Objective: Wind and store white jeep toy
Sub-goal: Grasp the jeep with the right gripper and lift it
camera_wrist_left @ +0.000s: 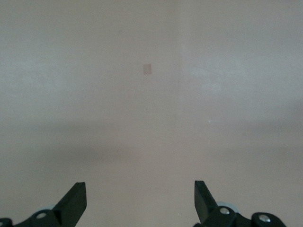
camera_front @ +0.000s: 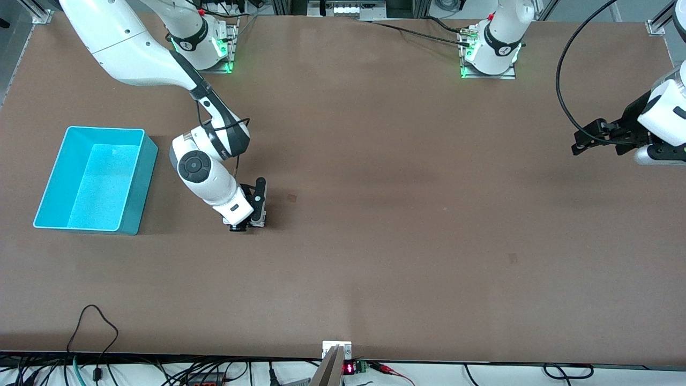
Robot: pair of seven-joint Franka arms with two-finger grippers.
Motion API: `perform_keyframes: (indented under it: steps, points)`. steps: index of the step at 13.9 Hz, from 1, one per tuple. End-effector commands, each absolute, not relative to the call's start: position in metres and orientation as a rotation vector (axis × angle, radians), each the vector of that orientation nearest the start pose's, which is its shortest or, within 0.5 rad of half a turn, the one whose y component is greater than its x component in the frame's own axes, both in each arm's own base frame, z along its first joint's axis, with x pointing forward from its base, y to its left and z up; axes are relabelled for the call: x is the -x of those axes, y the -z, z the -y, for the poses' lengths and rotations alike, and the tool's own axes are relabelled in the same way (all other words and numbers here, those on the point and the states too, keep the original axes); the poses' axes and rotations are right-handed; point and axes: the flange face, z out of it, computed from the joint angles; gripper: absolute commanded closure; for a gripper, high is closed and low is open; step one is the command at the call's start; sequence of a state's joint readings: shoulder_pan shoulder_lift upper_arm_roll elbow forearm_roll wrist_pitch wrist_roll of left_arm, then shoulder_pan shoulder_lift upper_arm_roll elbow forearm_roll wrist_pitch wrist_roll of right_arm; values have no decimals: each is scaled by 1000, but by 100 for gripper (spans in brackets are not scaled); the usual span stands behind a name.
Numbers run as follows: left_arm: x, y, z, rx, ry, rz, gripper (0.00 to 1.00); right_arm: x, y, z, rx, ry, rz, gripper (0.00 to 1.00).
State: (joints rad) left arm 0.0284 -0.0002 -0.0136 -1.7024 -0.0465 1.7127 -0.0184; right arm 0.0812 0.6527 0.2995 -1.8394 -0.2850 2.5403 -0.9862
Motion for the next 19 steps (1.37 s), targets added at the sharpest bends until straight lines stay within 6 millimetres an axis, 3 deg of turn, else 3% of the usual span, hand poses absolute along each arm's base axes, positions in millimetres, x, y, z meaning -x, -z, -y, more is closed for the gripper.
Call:
perform_keyframes:
  steps: [1, 4, 5, 8, 11, 13, 15, 19]
  points:
    - [-554, -585, -2, 3190, 46, 57, 0, -611, -200, -241, 2275, 153, 2221, 100]
    - [-551, -584, -1, 3186, 7, 48, 0, -611, -202, -242, 2273, 156, 2226, 100]
    - [-550, -584, -1, 3186, 2, 50, 0, -612, -211, -242, 2281, 166, 2229, 100]
    - [-550, -583, -5, 3186, 0, 65, 0, -613, -259, -228, 2397, 136, 2151, 100]
    - [-550, -583, -6, 3186, 0, 67, 0, -608, -312, -191, 2621, 79, 1952, 100]
    - [-549, -584, -6, 3186, 0, 67, 0, -607, -340, -154, 2766, 52, 1811, 100]
    - [-549, -584, -6, 3186, 0, 67, 0, -606, -351, -93, 2887, 41, 1621, 100]
    - [-549, -584, -5, 3186, 5, 62, 0, -593, -357, 2, 3020, 37, 1188, 100]
